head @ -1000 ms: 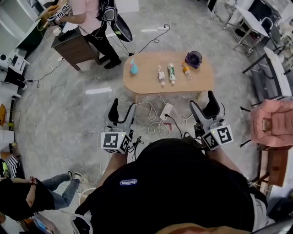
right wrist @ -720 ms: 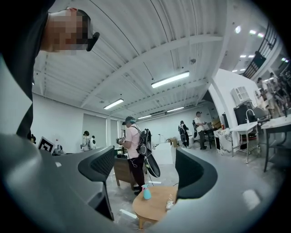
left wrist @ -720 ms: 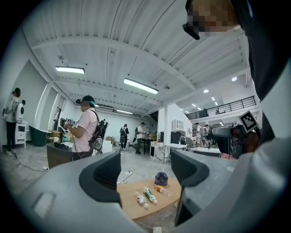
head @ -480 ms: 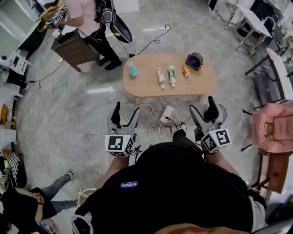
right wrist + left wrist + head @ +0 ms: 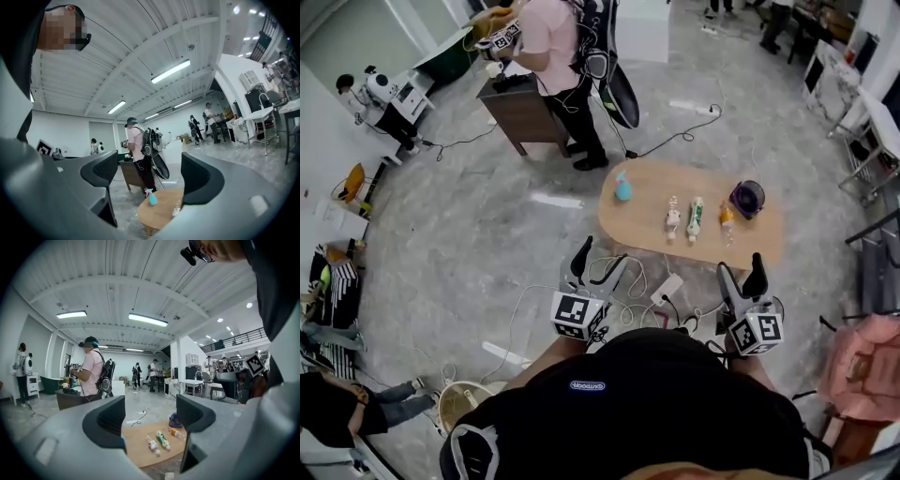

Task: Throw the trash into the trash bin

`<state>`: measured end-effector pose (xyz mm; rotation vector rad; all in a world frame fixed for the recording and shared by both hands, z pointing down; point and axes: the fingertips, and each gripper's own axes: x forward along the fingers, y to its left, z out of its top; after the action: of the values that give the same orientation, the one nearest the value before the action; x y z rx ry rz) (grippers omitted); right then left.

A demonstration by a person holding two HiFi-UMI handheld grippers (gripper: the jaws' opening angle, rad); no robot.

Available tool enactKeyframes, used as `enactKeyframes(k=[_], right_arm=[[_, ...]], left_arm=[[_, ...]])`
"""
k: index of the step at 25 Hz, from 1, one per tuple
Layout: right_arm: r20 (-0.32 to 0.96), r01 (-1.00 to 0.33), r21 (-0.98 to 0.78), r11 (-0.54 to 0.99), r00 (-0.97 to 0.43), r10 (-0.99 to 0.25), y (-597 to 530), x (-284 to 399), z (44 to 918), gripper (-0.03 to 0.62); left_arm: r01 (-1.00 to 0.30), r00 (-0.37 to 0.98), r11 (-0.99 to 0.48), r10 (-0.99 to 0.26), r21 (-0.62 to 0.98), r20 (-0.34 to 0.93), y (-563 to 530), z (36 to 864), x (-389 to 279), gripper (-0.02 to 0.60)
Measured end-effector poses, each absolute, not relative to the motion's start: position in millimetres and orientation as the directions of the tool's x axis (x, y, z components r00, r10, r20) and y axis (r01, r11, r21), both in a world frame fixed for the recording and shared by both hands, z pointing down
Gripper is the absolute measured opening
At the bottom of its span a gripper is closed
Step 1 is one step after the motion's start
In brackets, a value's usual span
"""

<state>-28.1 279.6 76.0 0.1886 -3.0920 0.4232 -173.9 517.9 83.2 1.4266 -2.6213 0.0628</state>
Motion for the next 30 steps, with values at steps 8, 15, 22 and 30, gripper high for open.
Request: enactKeyframes(k=[8, 15, 22, 30], right_arm=[[0.054, -0.138, -0.287, 0.948, -0.990, -0.128, 192, -39, 91, 0.436], [0.074, -0.142, -0.286, 0.948, -0.989, -0.126, 114, -46, 116, 0.436], [0.180, -0.218, -0.317, 0.923, -0.969, -0.167, 92, -46, 154, 0.436], [0.231, -0.319, -0.250, 0.914, -0.936, -0.264, 110, -81, 167, 0.436]], left_arm=[[-0.847, -0.522, 0.532, -0.831, 0.000, 0.194, 426, 96, -178, 0.334], [-0.821, -0.565, 0.570, -0.798, -0.040, 0.212, 366, 95, -191, 0.334], [-0.835, -0.540, 0.548, -0.798, -0.051, 0.266, 349, 103, -206, 0.334], [-0.901, -0.422, 0.434, -0.865, -0.018, 0.270, 337, 132, -268, 0.334]])
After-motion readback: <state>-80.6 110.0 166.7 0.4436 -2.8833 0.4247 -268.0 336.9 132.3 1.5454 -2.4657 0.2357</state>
